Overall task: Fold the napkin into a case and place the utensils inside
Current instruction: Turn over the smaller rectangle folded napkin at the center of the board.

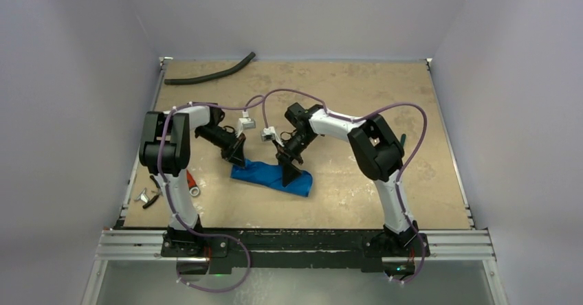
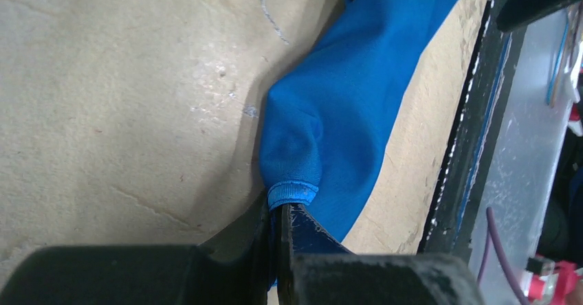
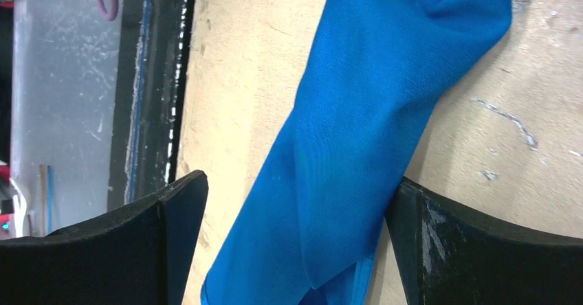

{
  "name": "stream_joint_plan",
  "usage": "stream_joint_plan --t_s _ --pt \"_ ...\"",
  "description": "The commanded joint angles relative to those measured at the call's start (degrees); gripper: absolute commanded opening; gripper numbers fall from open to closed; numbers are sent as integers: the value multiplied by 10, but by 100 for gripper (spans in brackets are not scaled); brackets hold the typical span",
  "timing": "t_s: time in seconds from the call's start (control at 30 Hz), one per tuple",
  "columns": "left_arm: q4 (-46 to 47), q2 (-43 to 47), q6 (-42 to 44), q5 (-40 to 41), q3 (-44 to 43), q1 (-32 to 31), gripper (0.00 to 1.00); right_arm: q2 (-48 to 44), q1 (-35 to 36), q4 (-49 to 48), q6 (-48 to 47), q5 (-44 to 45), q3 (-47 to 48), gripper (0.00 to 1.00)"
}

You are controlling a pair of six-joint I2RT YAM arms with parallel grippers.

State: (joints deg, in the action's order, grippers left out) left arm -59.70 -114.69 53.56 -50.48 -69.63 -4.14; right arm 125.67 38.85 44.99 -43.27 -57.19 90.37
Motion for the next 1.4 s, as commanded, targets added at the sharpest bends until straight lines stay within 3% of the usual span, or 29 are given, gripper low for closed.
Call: stream_joint_plan --t_s 0.0,0.2,0.33,0.4,0.5,0.53,0.57,0.6,0.63,0.67,0.7,0.8,0.83,0.87,0.9,0.97,1.0,1.07,1.1,1.13,1.17,1.37 --pt "43 -16 -61 3 -1 11 0 -32 -23 -85 53 111 -33 99" --pt "48 -43 -112 5 -15 20 0 -168 -61 -275 212 207 -110 99" --pt "43 -51 -116 0 -13 28 0 -263 -55 -519 370 150 -233 99" --pt "41 -52 -110 0 -12 30 0 -279 -35 -596 422 150 -277 97" --pt "40 -56 -107 1 -12 33 0 -277 -16 -629 428 100 -289 68" --pt "39 -58 -107 2 -13 33 0 -275 -10 -633 428 84 -288 48" --pt "39 -60 -107 1 -13 34 0 -273 -4 -636 428 82 -287 17" --pt "41 -61 -108 0 -14 35 0 -269 -1 -641 448 79 -288 0" --pt "43 -62 -109 -2 -14 36 0 -263 1 -651 467 60 -288 0" --pt "44 -63 -110 -3 -14 37 0 -254 4 -661 488 54 -287 72" --pt "46 -63 -113 -3 -13 38 0 -242 9 -669 499 39 -284 88" --pt "43 -68 -112 -2 -15 39 0 -180 25 -663 517 -28 -253 56" --pt "43 -69 -112 0 -16 40 0 -165 32 -673 530 -24 -252 59" --pt "43 -69 -111 2 -16 40 0 -155 37 -709 553 -17 -258 69" --pt "42 -69 -110 3 -15 41 0 -148 41 -750 580 -20 -271 71" --pt "42 -70 -108 3 -13 41 0 -130 42 -802 616 -26 -285 62" --pt "42 -69 -107 4 -12 41 0 -121 42 -801 616 -29 -281 49" --pt "37 -72 -103 5 -13 41 0 -116 49 -791 607 -23 -274 11" --pt "36 -73 -102 6 -13 41 0 -121 54 -779 596 -5 -272 0" --pt "37 -73 -102 6 -13 41 0 -127 60 -774 594 20 -274 62" --pt "38 -73 -103 6 -13 41 0 -131 64 -763 584 37 -274 96" --pt "42 -77 -105 5 -11 55 0 -127 67 -772 598 62 -288 98"
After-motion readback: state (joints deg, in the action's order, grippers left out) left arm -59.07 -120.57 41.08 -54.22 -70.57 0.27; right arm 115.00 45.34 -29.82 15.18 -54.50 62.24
